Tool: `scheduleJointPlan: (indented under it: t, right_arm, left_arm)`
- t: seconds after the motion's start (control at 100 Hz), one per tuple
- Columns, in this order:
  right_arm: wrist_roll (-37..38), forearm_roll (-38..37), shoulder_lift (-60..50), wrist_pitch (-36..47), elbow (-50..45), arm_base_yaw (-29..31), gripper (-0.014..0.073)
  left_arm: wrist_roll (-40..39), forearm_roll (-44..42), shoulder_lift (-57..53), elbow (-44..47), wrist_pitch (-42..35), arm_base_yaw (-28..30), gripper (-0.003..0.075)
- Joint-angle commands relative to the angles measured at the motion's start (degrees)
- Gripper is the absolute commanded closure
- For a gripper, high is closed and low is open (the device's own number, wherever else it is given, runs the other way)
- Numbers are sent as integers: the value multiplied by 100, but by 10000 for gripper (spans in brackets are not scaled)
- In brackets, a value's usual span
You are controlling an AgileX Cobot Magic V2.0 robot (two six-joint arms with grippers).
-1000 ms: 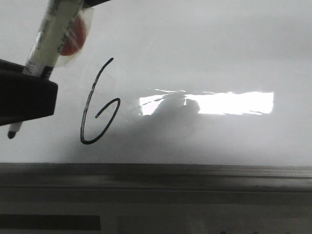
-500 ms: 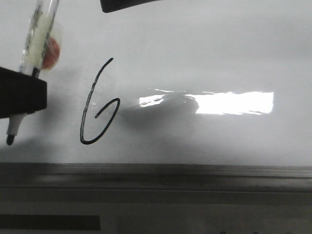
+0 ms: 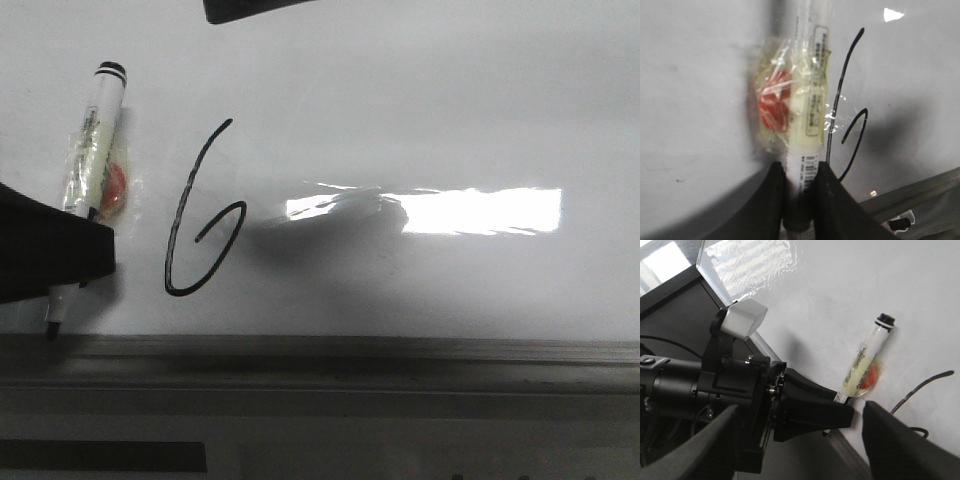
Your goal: Write number 6 on whiteboard
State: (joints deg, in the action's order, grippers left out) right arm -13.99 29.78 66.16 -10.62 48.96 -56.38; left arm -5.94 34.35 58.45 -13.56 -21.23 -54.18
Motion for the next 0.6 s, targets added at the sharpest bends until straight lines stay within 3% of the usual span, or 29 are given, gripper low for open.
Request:
scheduleJointPlan:
  t: [0.0, 0.11, 0.28, 0.35, 0.59]
  right_arm:
    - [-63, -1, -113, 360, 189, 8, 147]
    - [-63, -1, -113, 360, 189, 8, 147]
    - [-63, -1, -113, 395, 189, 8, 147]
    - [-63, -1, -113, 432, 189, 8, 147]
    - [-63, -1, -113, 528, 189, 8, 147]
  left_arm:
    - [-38, 46, -5, -160, -454, -12, 740]
    - [-38, 62, -5, -160, -517, -12, 702]
    - [-38, 62, -5, -160, -626, -12, 430]
    - [-38, 62, -5, -160, -626, -12, 363]
    - [-38, 62, -63, -160, -626, -12, 342]
